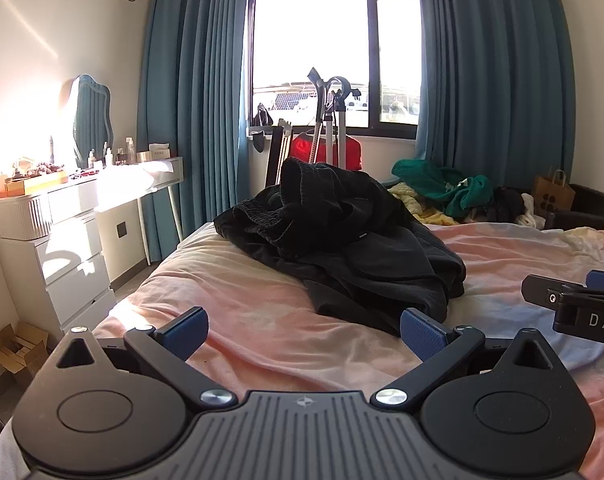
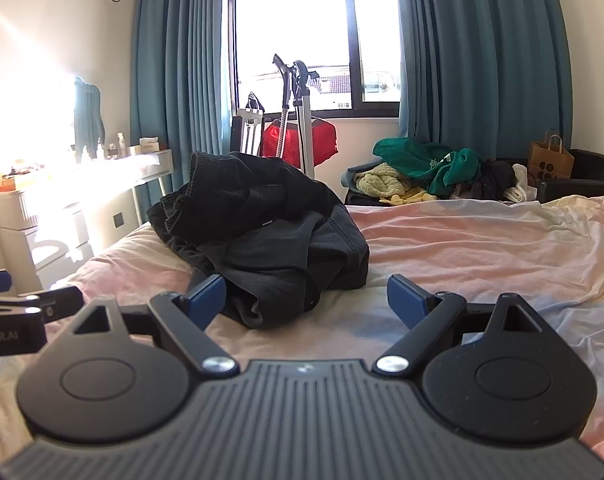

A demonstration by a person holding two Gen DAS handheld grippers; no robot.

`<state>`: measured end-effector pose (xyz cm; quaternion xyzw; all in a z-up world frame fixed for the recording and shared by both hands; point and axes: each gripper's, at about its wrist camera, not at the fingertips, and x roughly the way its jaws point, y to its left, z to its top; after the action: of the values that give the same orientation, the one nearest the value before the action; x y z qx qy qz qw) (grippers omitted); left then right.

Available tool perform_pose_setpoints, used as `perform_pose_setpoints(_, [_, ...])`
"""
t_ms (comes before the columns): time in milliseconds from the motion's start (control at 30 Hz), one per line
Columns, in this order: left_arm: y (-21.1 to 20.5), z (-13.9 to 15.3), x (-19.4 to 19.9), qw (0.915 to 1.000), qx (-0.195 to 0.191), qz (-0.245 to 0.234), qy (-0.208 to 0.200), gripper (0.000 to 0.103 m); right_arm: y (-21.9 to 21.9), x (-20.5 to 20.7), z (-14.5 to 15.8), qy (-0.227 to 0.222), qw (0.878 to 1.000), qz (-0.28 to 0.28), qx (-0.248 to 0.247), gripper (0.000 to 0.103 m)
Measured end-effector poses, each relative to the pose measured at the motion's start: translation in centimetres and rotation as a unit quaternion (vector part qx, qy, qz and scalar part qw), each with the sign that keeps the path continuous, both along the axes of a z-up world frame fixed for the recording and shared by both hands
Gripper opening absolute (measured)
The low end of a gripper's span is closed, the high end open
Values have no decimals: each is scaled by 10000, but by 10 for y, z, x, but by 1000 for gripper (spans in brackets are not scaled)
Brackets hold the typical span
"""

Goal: Fold clothes

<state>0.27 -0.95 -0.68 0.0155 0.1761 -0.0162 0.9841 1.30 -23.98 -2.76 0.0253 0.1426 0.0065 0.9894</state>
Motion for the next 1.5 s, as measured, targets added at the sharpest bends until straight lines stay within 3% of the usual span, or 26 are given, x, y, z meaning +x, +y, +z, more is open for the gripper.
perform_pose_setpoints(267, [11, 6, 1, 9998, -124, 164, 28, 103, 0, -2, 2, 12, 9999, -15, -98, 89])
perform_pose_setpoints(400, [30, 13, 3, 9987, -234, 453, 17, 103, -8, 17, 9, 245, 9995, -34, 206, 89])
perform_pose_setpoints(600, [59, 25, 6, 9953, -399, 887, 0, 103, 4, 105, 33, 553, 9958, 285, 677, 89])
perform_pose_setpoints(733, [75, 23, 13, 9927, -484, 1102, 68, 103, 49, 192, 47, 654, 9947, 467, 646, 89])
perform_pose_setpoints(833, [82, 9, 25, 9917, -511, 1159, 234, 103, 87, 254, 48, 818, 9933, 579, 583, 75])
perform_pose_setpoints(1067, [98, -25, 53, 9881, -574, 1289, 620, 103, 150, 373, 45, 1054, 9938, 285, 205, 66])
perform_pose_setpoints(1167, [105, -40, 65, 9860, -601, 1344, 785, 103, 162, 403, 39, 1224, 9925, 55, 24, 52])
perform_pose_setpoints(1200, [106, -44, 69, 9854, -600, 1360, 832, 103, 163, 410, 36, 1265, 9920, -31, -5, 37])
perform_pose_setpoints(1233, [106, -47, 71, 9850, -583, 1374, 864, 103, 162, 412, 35, 1272, 9917, -168, -26, 17])
perform_pose_setpoints(1267, [107, -50, 74, 9842, -592, 1405, 900, 103, 160, 412, 35, 1263, 9914, -333, -43, 12])
perform_pose_setpoints(1367, [118, -52, 79, 9804, -870, 1491, 951, 103, 142, 389, 39, 952, 9940, -529, -84, 11])
perform_pose_setpoints(1500, [120, -49, 77, 9788, -1042, 1483, 951, 103, 102, 325, 51, 638, 9970, -443, 35, 10])
